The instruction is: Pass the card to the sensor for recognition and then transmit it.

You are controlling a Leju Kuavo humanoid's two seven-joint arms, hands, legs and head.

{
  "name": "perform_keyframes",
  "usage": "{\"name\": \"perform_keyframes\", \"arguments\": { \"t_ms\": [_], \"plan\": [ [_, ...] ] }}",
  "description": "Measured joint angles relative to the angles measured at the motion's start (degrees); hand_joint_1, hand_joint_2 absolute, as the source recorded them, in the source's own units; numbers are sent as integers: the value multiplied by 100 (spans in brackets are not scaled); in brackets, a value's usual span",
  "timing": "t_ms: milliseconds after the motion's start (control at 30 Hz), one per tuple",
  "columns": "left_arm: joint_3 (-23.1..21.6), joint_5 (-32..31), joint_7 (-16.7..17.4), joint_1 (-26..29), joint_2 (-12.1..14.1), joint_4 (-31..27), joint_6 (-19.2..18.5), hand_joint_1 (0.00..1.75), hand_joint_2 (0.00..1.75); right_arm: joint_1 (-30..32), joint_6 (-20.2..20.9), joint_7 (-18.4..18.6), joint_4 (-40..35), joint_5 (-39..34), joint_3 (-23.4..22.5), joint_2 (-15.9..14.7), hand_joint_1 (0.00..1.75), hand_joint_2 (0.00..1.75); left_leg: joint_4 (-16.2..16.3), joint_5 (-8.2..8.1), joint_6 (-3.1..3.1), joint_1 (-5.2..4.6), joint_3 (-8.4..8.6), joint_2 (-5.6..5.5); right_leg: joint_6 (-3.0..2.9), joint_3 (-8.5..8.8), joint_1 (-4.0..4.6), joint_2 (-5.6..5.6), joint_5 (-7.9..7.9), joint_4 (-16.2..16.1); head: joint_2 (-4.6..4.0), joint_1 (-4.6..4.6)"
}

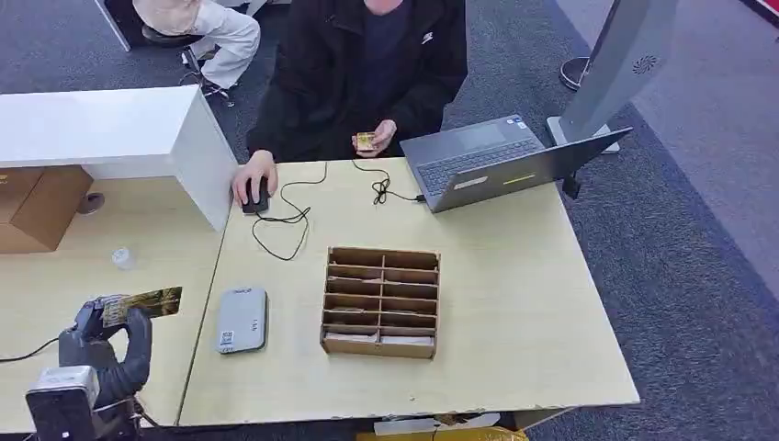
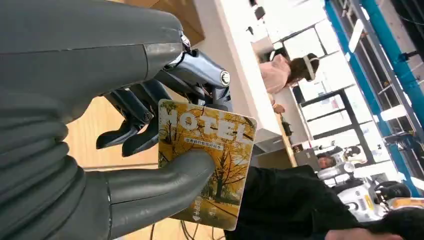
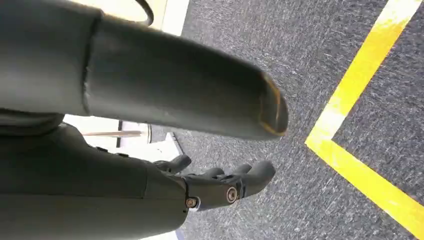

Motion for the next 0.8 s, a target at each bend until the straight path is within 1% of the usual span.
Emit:
{"name": "perform_keyframes", "arguments": {
  "t_ms": [133, 300, 467, 800],
  "plan": [
    [436, 276, -33, 34, -286, 4, -392, 175, 175, -1, -2, -2, 0, 44, 0, 2, 0, 0, 0, 0, 0, 0, 0, 0, 0, 0, 0, 0, 0, 0, 0, 2],
    [816, 451, -7, -29, -502, 210, -762, 175, 175, -7, -4, -20, 0, 103, 0, 2, 0, 0, 0, 0, 0, 0, 1, -1, 0, 0, 0, -1, 0, 0, 0, 0],
    [967, 528, 26, -158, -600, 540, -997, 175, 175, -16, -20, -52, -2, 111, 0, 2, 0, 0, 0, 0, 0, 0, 1, 0, 0, 0, 0, -1, 0, 0, 0, 0],
    [1039, 682, 166, -442, -651, 1206, -1104, 175, 175, -26, -55, -103, -2, 170, 0, 2, 0, 0, 0, 0, 0, 0, 1, 0, 0, 0, 0, 0, 0, 0, 0, 0]
  ]
}}
